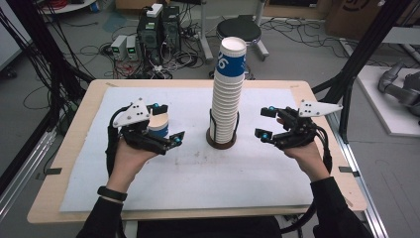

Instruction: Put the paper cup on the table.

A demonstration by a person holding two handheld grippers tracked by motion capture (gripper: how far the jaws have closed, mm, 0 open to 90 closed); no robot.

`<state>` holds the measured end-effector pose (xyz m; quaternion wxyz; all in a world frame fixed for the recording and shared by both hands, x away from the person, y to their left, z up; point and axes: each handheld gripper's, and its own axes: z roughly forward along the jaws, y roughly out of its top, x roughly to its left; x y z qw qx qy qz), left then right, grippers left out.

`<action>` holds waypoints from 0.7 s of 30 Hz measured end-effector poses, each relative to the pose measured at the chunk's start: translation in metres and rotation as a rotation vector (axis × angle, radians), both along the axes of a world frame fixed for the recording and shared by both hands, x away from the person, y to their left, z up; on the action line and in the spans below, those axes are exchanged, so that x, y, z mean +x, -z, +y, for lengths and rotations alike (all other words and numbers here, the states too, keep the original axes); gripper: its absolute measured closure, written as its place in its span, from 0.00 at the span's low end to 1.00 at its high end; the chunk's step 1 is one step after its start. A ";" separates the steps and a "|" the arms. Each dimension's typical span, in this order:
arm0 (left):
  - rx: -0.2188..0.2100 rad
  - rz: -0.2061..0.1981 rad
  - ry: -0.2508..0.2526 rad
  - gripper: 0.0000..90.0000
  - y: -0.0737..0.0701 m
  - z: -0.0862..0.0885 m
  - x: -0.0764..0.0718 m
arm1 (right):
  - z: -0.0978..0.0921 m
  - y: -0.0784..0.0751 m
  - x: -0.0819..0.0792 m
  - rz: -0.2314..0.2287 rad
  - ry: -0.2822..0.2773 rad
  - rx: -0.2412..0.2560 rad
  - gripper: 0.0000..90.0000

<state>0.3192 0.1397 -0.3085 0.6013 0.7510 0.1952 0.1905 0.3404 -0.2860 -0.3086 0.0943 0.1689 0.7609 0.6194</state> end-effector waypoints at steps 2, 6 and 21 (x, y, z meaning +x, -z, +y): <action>-0.010 0.005 0.020 0.02 -0.001 -0.003 0.000 | -0.001 0.000 0.001 -0.004 0.005 0.002 0.22; -0.002 0.010 0.036 0.02 -0.001 -0.005 -0.002 | -0.001 0.001 0.002 0.005 0.019 -0.018 0.22; -0.014 0.031 0.027 0.02 0.003 0.000 0.000 | 0.000 0.002 0.003 0.004 0.025 -0.026 0.22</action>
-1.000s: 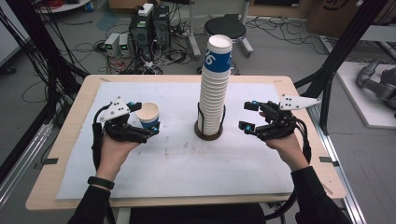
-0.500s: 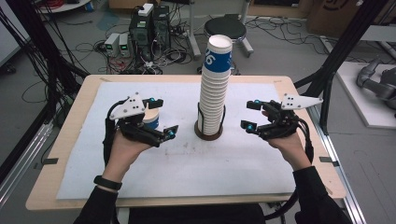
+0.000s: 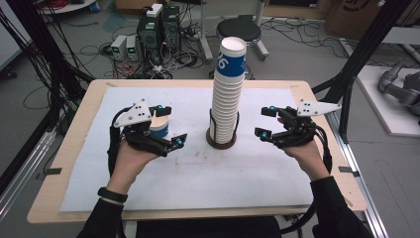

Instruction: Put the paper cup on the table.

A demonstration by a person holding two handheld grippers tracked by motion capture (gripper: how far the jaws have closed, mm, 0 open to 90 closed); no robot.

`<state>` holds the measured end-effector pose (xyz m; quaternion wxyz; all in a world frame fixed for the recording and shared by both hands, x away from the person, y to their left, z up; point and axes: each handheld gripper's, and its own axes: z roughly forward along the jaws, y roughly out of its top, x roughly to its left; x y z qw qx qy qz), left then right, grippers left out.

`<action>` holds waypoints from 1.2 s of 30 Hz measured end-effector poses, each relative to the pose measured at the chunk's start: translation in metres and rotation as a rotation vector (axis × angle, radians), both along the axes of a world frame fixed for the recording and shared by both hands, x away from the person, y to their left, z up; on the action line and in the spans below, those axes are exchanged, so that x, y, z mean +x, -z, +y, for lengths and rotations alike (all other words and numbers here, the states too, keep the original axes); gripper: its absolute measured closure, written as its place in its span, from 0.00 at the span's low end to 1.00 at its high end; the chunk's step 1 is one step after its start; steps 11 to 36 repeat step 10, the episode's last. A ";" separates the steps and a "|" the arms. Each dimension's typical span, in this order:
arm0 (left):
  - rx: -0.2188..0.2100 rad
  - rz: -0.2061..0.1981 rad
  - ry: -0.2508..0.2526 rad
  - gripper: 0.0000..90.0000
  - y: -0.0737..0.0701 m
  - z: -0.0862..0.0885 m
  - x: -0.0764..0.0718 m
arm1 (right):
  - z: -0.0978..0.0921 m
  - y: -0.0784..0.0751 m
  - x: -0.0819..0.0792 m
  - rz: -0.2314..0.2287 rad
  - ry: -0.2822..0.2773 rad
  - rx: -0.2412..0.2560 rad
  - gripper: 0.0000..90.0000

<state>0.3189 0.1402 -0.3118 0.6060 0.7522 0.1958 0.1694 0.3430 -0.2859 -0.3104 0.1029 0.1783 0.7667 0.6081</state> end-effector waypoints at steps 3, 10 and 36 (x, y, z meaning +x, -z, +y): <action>-0.005 0.002 0.001 0.02 0.001 0.000 0.000 | 0.000 0.000 0.000 0.000 0.000 0.000 0.22; -0.004 0.006 -0.005 0.02 0.001 0.001 0.002 | 0.001 0.000 -0.001 0.002 -0.003 -0.001 0.22; -0.004 0.006 -0.005 0.02 0.001 0.001 0.002 | 0.001 0.000 -0.001 0.002 -0.003 -0.001 0.22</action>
